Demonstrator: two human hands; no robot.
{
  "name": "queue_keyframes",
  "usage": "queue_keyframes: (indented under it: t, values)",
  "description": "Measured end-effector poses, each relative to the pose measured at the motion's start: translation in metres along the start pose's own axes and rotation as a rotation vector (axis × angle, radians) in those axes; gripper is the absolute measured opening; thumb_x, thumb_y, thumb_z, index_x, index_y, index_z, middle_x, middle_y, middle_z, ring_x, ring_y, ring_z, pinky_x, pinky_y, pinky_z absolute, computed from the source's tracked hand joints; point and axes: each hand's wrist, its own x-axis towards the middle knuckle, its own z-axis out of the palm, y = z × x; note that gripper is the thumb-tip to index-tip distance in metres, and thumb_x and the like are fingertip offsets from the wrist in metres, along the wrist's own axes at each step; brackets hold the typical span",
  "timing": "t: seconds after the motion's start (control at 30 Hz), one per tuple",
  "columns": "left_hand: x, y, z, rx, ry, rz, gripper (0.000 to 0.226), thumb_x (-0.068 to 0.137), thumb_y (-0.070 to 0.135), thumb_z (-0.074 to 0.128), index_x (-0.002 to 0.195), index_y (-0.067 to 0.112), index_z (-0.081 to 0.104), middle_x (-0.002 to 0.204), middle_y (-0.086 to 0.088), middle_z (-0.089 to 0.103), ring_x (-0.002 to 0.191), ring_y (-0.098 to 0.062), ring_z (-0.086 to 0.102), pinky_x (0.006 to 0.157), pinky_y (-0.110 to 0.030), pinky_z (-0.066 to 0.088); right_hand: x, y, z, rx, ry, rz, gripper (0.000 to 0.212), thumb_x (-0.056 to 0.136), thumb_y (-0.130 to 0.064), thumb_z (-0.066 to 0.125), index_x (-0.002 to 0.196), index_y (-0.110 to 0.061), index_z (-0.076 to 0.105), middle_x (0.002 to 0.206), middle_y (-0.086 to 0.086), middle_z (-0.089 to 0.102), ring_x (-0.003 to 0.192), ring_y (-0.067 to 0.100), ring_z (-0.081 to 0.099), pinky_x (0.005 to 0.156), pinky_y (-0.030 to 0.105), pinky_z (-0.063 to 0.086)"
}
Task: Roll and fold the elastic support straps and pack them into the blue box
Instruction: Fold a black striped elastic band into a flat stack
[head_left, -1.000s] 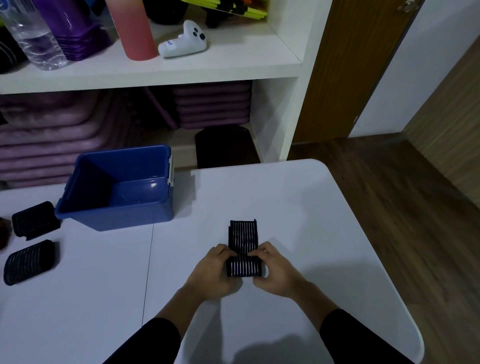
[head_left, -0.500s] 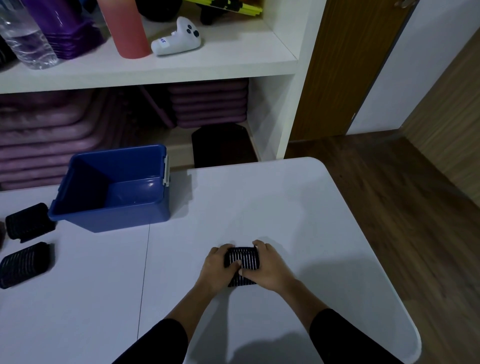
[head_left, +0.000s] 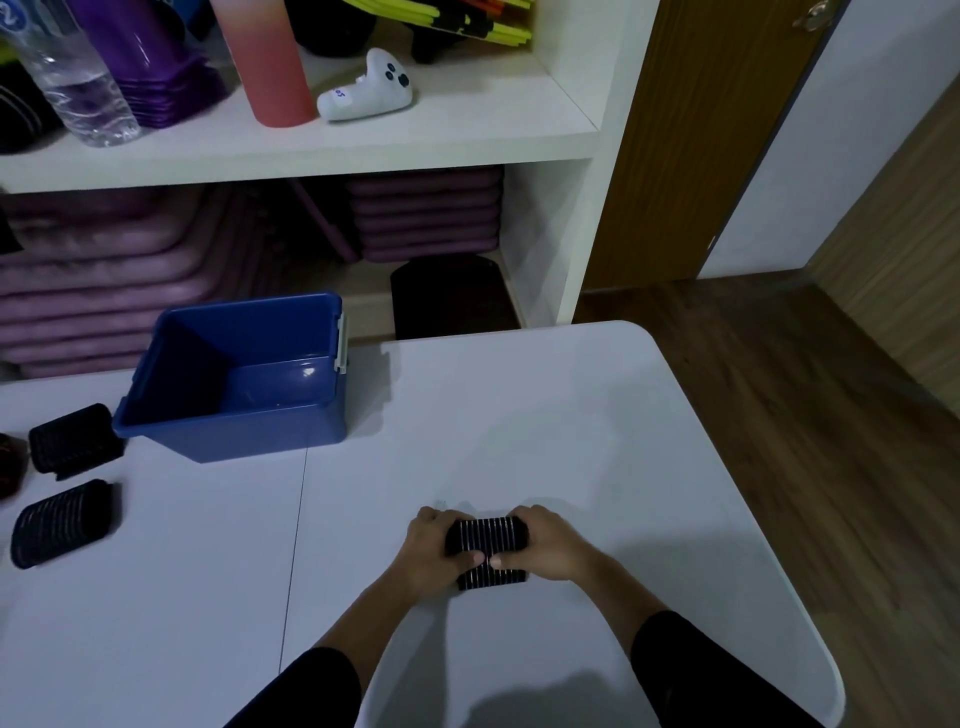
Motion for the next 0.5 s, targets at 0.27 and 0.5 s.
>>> queue_keyframes:
  t: [0.27, 0.5]
  values:
    - [-0.026, 0.003, -0.004, -0.216, 0.075, 0.012, 0.036, 0.079, 0.02, 0.071, 0.111, 0.023, 0.056, 0.101, 0.007, 0.064, 0.093, -0.008, 0.06, 0.07, -0.006, 0.043, -0.01, -0.002, 0.002, 0.308, 0.009, -0.008, 0.041, 0.07, -0.024, 0.082, 0.103, -0.018, 0.058, 0.102, 0.002, 0.066, 0.094, 0.019, 0.066, 0.077, 0.03, 0.057]
    - [-0.043, -0.004, -0.055, -0.31, 0.361, 0.041, 0.028, 0.09, 0.028, 0.057, 0.118, 0.027, 0.054, 0.108, 0.002, 0.061, 0.092, -0.006, 0.058, 0.07, -0.007, 0.044, -0.002, -0.061, -0.005, 0.531, 0.062, -0.108, 0.04, 0.074, -0.016, 0.079, 0.11, -0.008, 0.062, 0.105, 0.005, 0.069, 0.092, 0.016, 0.066, 0.075, 0.019, 0.053]
